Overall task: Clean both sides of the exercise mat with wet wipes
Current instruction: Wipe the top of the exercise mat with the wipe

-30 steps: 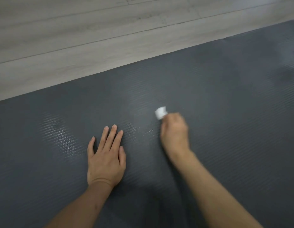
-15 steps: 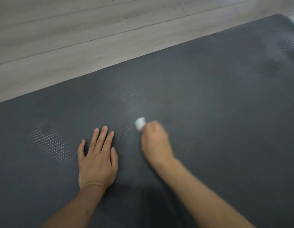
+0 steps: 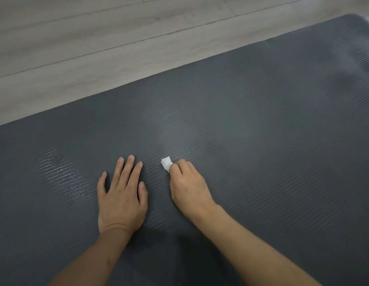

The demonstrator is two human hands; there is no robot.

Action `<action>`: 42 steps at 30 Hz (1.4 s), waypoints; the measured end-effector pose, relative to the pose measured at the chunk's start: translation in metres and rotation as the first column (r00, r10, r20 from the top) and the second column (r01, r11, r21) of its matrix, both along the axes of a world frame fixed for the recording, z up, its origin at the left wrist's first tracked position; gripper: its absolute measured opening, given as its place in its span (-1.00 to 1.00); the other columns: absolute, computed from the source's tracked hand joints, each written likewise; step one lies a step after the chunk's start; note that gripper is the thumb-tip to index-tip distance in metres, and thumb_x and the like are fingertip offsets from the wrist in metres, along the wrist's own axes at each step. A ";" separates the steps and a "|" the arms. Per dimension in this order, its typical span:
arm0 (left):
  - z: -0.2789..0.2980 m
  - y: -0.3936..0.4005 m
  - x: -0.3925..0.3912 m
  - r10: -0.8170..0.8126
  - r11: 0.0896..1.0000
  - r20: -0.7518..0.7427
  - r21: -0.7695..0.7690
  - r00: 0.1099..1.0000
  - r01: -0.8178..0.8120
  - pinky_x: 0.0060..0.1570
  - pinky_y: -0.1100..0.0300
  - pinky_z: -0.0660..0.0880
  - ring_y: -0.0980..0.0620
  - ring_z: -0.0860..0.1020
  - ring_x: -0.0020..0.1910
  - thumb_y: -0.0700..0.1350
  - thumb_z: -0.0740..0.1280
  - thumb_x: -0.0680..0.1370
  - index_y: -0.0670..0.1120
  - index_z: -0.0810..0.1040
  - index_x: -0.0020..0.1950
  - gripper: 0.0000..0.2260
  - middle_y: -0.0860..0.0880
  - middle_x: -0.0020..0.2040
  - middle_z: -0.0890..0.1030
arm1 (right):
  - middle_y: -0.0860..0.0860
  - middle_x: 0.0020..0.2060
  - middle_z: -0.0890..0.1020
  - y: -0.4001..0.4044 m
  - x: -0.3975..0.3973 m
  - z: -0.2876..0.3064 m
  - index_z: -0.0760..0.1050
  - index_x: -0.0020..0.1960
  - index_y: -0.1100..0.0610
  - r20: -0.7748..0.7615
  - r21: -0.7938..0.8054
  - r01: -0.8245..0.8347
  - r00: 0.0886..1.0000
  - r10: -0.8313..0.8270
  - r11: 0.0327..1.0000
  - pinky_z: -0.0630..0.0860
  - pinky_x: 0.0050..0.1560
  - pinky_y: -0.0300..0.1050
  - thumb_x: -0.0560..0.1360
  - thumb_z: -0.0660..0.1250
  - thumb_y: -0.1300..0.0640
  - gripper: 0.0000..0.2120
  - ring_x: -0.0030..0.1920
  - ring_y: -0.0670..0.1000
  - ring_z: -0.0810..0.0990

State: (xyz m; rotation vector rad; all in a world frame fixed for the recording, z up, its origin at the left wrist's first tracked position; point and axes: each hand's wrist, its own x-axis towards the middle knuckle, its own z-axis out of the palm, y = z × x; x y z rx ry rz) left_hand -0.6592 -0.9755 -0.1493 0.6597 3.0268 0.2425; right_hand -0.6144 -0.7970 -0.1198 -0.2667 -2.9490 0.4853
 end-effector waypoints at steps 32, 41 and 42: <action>0.002 0.001 -0.002 -0.014 1.000 0.009 -0.012 1.000 0.014 0.57 -0.25 0.10 0.02 0.08 0.67 0.09 -0.02 0.67 -0.05 0.32 0.62 -0.46 0.00 0.66 0.20 | 0.23 -0.20 0.47 0.174 0.005 0.008 0.38 -0.16 0.21 -0.098 0.144 0.413 0.910 -0.403 0.899 0.38 -0.21 0.13 0.52 0.23 0.32 -0.91 -0.22 0.29 0.49; 0.002 0.000 -0.002 -0.022 1.000 0.006 -0.007 1.000 0.022 0.57 -0.23 0.08 0.01 0.08 0.67 0.08 0.00 0.66 -0.06 0.34 0.61 -0.46 0.00 0.66 0.21 | 0.09 -0.16 0.52 -0.024 0.041 0.001 0.49 -0.03 0.17 0.020 0.013 -0.060 0.998 0.060 0.998 0.52 -0.24 -0.01 0.45 0.33 0.29 -0.88 -0.17 0.12 0.51; 0.002 0.000 -0.002 -0.020 1.000 0.004 -0.004 1.000 0.020 0.57 -0.23 0.08 0.01 0.09 0.67 0.08 0.00 0.66 -0.06 0.34 0.61 -0.46 -0.01 0.66 0.21 | 0.08 -0.16 0.51 -0.012 0.042 0.002 0.45 -0.05 0.14 0.003 0.012 -0.152 0.988 0.152 0.988 0.52 -0.26 -0.01 0.47 0.33 0.26 -0.90 -0.17 0.12 0.50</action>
